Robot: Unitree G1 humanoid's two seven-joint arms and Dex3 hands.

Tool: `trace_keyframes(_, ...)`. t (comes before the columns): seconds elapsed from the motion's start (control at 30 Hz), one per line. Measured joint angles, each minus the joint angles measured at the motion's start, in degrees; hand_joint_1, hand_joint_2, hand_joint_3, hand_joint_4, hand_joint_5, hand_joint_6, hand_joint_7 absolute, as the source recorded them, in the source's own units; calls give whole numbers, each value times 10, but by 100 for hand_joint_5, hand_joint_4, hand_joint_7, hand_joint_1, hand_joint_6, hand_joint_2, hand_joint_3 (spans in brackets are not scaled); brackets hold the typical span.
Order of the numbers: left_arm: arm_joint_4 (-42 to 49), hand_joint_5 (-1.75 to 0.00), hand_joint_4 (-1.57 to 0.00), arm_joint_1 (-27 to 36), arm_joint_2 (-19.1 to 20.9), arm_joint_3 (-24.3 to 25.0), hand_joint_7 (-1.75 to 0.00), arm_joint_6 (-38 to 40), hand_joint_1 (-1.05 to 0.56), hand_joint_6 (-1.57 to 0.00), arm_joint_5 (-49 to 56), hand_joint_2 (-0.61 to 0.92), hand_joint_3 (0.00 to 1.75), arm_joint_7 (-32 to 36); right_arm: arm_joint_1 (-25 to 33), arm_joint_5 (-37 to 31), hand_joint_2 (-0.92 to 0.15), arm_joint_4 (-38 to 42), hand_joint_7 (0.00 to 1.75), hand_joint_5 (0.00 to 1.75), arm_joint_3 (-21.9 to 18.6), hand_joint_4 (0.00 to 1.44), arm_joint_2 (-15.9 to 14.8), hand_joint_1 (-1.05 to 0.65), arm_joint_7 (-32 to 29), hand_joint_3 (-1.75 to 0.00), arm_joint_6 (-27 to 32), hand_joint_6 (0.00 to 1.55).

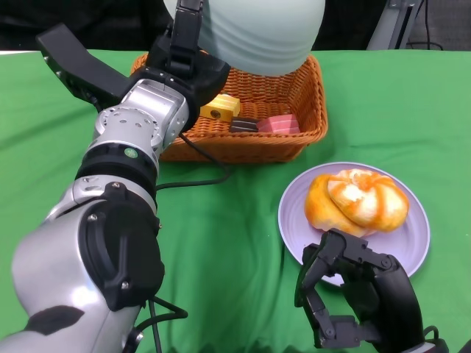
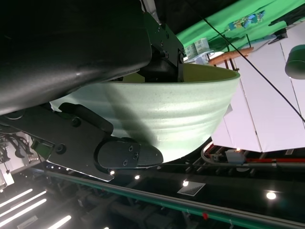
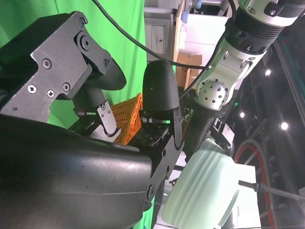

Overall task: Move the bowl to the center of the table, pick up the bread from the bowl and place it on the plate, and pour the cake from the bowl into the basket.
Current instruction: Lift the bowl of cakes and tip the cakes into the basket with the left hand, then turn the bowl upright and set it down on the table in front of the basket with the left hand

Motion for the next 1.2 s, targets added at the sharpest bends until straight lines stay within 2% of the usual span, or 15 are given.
trace_keyframes(0.2, -1, -175, -69, 0, -1, -11, -175, -2, -33, -42, 4, 92, 42, -2, 0, 0, -34, 0, 143, 170, 0, 86, 0, 9, 0, -141, 0, 75)
trace_keyframes(0.37, -12, -175, -71, 1, -1, -56, -170, -21, -23, -54, 38, 92, 36, -60, 0, -1, -34, 0, 143, 169, 0, 86, 0, 10, -1, -142, 0, 75)
trace_keyframes(0.4, -15, -175, -71, 1, -1, -67, -166, -29, -20, -57, 48, 92, 38, -72, 0, 0, -34, 0, 143, 170, 0, 86, 0, 10, -1, -142, 0, 75)
trace_keyframes(0.43, -19, -175, -71, 1, -1, -79, -166, -40, -15, -58, 59, 85, 56, -81, 0, 0, -34, 0, 143, 170, 0, 86, 0, 10, 0, -142, 0, 75)
trace_keyframes(0.47, -24, -175, -71, 3, -2, -93, -165, -55, -14, -60, 75, 81, 65, -91, 0, 0, -34, 0, 143, 170, 0, 86, 0, 10, 1, -141, 0, 74)
trace_keyframes(0.53, -36, -175, -72, 7, -2, -126, -162, -95, -15, -65, 109, 80, 74, -112, 0, 0, -34, 0, 143, 170, 1, 86, 0, 10, 0, -140, 0, 75)
trace_keyframes(0.7, -54, -175, -76, 28, 4, -202, -157, -211, -17, -72, 197, 75, 77, -157, 0, 0, -34, -2, 143, 170, 1, 85, 0, 9, 0, -141, 2, 75)
trace_keyframes(0.8, -61, -175, -72, 46, 16, -255, -154, -313, -25, -68, 264, 84, 58, -174, 0, 0, -33, -3, 143, 171, 1, 85, 0, 9, 0, -142, 3, 74)
trace_keyframes(0.9, -70, -175, -71, 62, 30, -289, -145, -411, -25, -71, 308, 85, 54, -194, 0, 0, -34, -3, 143, 171, 0, 85, 0, 7, 1, -141, 3, 74)
trace_keyframes(1.0, -74, -175, -73, 68, 43, -318, -138, -488, -25, -73, 348, 84, 58, -192, -1, 0, -34, -3, 143, 170, 0, 85, -1, 8, 0, -142, 3, 74)
trace_keyframes(1.2, -77, -175, -76, 93, 88, -382, -137, -618, -26, -70, 449, 87, 61, -157, -2, 2, -34, 0, 143, 170, 0, 84, -1, 9, 3, -143, 5, 73)
